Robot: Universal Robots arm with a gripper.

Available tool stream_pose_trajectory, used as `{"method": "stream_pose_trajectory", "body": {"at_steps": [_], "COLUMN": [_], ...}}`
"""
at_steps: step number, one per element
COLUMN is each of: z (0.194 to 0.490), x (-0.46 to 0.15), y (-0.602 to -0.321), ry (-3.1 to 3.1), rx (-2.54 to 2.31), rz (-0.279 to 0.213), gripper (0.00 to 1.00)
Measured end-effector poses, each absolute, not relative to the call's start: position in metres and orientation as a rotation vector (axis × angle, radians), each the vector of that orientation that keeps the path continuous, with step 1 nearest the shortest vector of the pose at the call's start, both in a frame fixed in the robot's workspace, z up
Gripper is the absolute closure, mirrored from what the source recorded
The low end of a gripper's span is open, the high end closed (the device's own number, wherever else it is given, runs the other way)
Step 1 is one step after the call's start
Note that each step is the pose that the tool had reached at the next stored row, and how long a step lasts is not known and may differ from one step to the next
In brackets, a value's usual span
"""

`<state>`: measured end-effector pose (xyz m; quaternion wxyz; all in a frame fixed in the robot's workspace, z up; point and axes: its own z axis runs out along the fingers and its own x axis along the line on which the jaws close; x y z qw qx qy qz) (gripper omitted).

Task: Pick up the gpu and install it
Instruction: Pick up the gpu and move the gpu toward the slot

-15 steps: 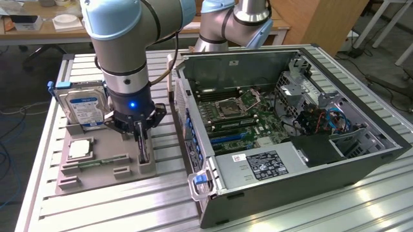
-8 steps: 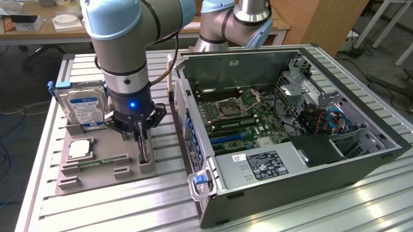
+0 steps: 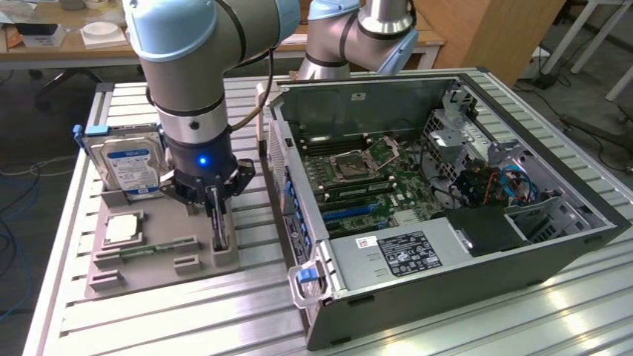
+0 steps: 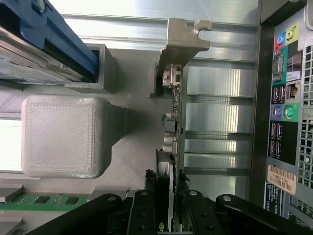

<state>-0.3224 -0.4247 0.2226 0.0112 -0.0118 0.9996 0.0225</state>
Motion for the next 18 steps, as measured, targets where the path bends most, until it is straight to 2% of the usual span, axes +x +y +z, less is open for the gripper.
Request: {"method": "stream_pose_trajectory", "body": {"at_steps": [18], "z": [0.2302], "x": [-0.3225], "y": [-0.4247], "ry": [3.118], "rx": [-0.037], "rz": [0.070], "gripper": [0.73]}}
